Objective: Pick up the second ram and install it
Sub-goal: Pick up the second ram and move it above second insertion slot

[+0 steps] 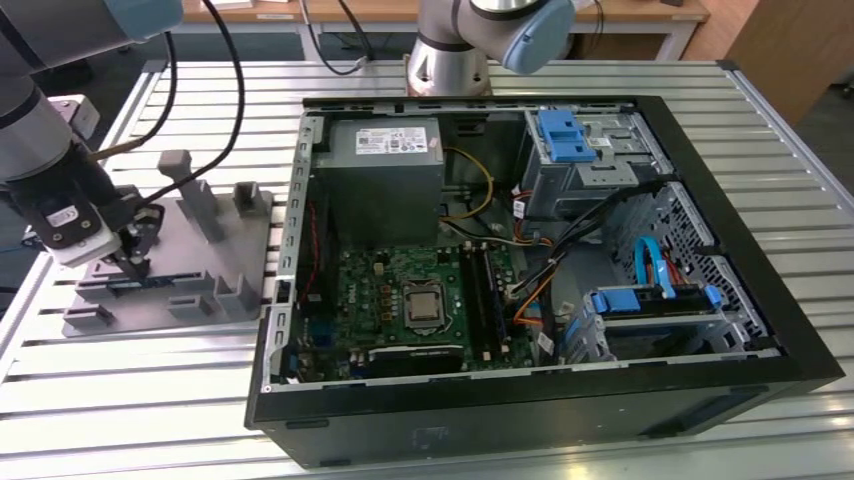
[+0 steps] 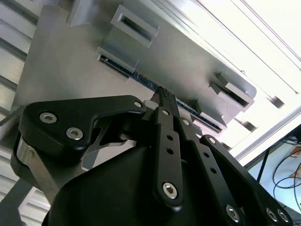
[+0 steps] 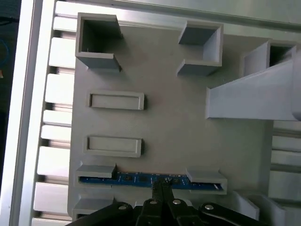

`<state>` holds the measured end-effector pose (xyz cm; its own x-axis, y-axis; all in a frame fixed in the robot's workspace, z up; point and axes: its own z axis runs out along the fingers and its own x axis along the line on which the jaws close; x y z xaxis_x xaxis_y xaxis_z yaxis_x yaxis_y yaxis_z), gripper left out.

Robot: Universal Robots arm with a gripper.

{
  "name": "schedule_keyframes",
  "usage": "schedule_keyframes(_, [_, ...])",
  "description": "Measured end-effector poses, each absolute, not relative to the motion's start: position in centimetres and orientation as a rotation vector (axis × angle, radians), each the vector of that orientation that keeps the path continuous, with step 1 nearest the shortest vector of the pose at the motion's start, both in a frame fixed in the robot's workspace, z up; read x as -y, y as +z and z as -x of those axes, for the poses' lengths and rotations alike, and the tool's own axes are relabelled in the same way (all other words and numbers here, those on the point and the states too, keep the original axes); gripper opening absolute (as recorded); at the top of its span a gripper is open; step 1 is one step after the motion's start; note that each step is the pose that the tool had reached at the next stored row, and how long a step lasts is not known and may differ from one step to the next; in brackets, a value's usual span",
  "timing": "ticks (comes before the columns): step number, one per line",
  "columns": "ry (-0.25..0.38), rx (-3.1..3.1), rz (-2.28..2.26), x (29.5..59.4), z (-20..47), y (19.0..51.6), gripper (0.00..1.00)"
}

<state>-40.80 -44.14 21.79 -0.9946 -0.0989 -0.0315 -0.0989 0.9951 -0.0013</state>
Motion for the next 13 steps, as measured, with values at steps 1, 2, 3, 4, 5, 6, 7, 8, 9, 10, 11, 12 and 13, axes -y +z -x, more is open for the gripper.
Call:
schedule_keyframes(1, [0.001, -3.105, 0.174, 44.14, 40.8, 21.79, 0.1])
schedule_keyframes(2, [0.001, -3.104, 0.193, 44.14, 40.8, 21.79, 0.1])
schedule_keyframes(3, [0.001, -3.103, 0.212, 44.14, 40.8, 21.79, 0.1])
schedule_keyframes(4, [0.002, -3.102, 0.23, 44.14, 40.8, 21.79, 0.1])
schedule_keyframes(5, [0.002, -3.1, 0.248, 44.14, 40.8, 21.79, 0.1])
schedule_keyframes(6, [0.002, -3.099, 0.267, 44.14, 40.8, 21.79, 0.1])
schedule_keyframes(7, [0.002, -3.097, 0.286, 44.14, 40.8, 21.79, 0.1])
schedule_keyframes(8, [0.003, -3.095, 0.304, 44.14, 40.8, 21.79, 0.1])
schedule_keyframes(9, [0.003, -3.093, 0.323, 44.14, 40.8, 21.79, 0.1])
schedule_keyframes(10, [0.003, -3.091, 0.341, 44.14, 40.8, 21.79, 0.1])
schedule_keyframes(11, [0.004, -3.089, 0.358, 44.14, 40.8, 21.79, 0.1])
schedule_keyframes(12, [0.004, -3.087, 0.377, 44.14, 40.8, 21.79, 0.1])
schedule_keyframes(13, [0.004, -3.085, 0.395, 44.14, 40.8, 21.79, 0.1])
